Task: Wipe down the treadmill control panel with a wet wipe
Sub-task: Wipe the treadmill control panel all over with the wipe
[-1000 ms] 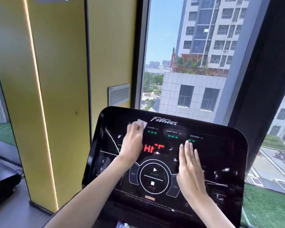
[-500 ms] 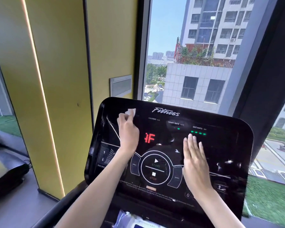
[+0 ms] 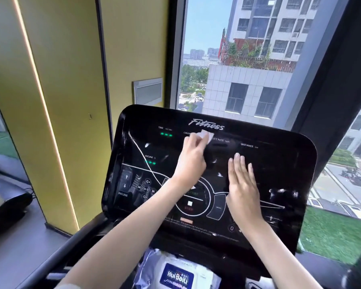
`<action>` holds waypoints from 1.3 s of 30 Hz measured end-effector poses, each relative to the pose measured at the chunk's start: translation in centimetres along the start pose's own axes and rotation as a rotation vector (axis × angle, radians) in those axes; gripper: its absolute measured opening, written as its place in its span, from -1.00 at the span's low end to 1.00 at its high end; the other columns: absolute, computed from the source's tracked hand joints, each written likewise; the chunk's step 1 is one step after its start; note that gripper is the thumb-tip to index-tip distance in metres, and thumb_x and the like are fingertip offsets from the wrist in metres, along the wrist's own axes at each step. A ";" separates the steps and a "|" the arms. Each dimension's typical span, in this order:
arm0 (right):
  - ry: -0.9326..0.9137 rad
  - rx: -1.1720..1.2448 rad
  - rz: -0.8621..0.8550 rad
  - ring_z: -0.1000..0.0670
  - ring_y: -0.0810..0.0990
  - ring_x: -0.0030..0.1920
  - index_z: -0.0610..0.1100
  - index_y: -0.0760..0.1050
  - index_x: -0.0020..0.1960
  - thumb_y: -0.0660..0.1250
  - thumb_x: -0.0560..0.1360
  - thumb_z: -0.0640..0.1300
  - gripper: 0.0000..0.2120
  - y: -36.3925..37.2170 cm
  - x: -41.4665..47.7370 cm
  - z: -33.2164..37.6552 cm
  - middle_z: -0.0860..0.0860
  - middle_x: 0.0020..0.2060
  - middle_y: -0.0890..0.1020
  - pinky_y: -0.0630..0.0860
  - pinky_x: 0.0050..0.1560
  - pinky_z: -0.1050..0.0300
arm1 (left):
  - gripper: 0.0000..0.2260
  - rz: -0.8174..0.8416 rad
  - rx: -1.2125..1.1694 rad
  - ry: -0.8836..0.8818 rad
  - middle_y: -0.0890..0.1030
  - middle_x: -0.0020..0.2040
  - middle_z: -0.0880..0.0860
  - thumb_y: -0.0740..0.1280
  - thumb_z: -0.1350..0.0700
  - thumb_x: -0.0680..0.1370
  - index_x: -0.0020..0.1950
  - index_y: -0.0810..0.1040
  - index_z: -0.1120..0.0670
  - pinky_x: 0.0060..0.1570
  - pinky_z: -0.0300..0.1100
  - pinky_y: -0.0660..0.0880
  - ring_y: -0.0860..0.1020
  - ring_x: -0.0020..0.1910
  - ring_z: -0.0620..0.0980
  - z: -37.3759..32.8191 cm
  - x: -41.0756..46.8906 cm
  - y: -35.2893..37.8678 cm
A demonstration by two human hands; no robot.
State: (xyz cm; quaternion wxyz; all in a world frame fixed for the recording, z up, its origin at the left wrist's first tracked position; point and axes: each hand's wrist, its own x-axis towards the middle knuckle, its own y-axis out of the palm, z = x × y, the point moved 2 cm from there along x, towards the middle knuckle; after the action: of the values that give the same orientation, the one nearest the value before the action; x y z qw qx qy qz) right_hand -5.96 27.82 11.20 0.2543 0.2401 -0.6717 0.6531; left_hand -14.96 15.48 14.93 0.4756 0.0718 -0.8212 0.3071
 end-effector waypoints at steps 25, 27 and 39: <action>-0.013 0.036 -0.002 -0.24 0.16 0.44 -0.41 0.19 0.41 0.32 0.18 -0.59 -0.19 -0.3 -0.1 0.0 -0.32 0.41 0.23 0.14 0.42 -0.17 | -0.50 -0.116 -0.105 -0.157 0.45 -0.05 0.20 0.18 0.52 0.40 0.29 0.47 0.22 -0.02 -0.11 0.47 0.42 -0.10 0.12 0.9 1.1 0.6; -0.019 0.041 0.015 -0.25 0.17 0.44 -0.42 0.20 0.40 0.31 0.19 -0.58 -0.21 -0.2 0.0 0.0 -0.32 0.41 0.24 0.16 0.41 -0.18 | -0.50 -0.129 -0.084 -0.222 0.44 -0.03 0.20 0.15 0.51 0.39 0.30 0.46 0.24 -0.01 -0.20 0.41 0.40 -0.10 0.12 -0.3 0.8 0.8; 0.121 0.083 -0.021 -0.14 0.08 0.48 -0.37 0.14 0.44 0.21 0.18 -0.61 -0.17 -2.5 -2.7 -2.9 -0.26 0.44 0.19 0.03 0.46 -0.08 | -0.41 0.144 -0.020 0.245 0.45 -0.02 0.16 0.18 0.54 0.29 0.29 0.45 0.21 -0.09 -0.06 0.47 0.34 -0.12 0.09 -5.2 -0.3 2.9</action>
State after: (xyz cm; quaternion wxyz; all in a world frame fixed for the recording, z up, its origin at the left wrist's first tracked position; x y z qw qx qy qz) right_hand -2.18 30.60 11.39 0.2909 0.2176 -0.6250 0.6910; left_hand -12.18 20.70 15.24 0.5497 -0.0299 -0.7630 0.3388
